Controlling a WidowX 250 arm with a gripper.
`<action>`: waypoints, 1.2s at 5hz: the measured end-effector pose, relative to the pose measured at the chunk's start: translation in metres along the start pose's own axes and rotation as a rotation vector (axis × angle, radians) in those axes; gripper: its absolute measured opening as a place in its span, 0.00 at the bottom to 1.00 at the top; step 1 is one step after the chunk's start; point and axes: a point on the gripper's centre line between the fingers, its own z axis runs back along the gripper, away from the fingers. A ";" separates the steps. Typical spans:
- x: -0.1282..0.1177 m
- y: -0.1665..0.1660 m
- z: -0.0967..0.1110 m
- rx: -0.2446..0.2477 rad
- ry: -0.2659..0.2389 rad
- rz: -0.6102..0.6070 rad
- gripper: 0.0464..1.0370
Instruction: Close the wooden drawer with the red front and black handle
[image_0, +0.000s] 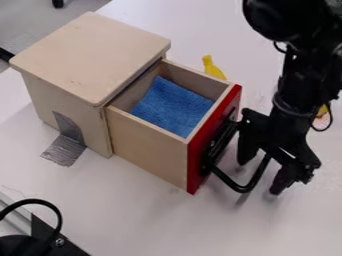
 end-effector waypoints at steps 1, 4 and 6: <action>0.000 0.000 0.000 0.005 -0.001 0.006 0.53; -0.005 0.012 0.007 0.003 -0.008 0.068 0.17; -0.012 0.065 0.005 -0.040 0.023 0.256 0.10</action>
